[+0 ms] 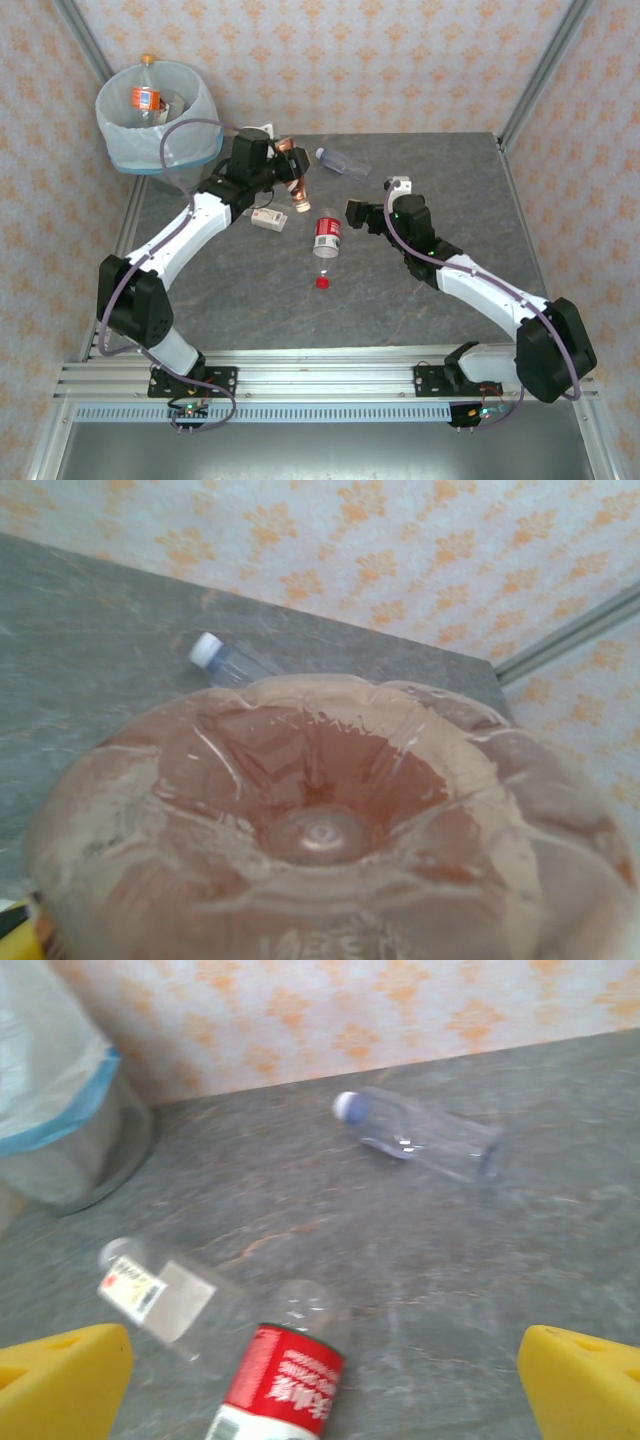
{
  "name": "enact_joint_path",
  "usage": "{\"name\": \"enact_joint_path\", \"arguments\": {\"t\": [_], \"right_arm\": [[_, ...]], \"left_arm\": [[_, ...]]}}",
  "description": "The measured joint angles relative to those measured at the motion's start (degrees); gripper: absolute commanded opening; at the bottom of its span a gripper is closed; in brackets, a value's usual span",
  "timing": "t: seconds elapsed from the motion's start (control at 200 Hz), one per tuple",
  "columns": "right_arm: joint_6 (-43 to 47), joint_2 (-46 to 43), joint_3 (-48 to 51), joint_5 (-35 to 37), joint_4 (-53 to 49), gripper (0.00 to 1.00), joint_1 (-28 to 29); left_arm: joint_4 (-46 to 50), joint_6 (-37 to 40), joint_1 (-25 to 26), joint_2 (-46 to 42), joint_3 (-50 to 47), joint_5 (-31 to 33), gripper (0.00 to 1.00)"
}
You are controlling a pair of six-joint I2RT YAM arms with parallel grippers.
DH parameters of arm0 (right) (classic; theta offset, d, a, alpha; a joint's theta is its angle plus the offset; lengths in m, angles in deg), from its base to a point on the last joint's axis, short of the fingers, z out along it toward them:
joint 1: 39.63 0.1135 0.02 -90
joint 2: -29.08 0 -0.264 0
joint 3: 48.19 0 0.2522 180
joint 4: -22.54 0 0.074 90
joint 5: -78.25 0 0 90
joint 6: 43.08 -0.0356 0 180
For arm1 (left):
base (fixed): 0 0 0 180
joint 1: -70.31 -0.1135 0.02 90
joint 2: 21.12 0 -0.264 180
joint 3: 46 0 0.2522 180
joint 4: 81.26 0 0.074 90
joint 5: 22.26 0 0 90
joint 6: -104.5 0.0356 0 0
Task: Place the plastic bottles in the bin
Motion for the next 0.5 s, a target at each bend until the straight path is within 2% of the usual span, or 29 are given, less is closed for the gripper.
{"name": "enact_joint_path", "arguments": {"t": [0.195,0.5], "right_arm": [[-3.63,1.38,0.59,5.79,0.02,0.99,-0.57],[-5.64,1.9,0.72,6.82,0.17,0.99,-0.98]], "left_arm": [[3.32,2.29,-1.2,-2.54,-0.09,6.58,0.51],[7.58,5.66,-5.75,-4.39,1.42,15.06,0.51]]}}
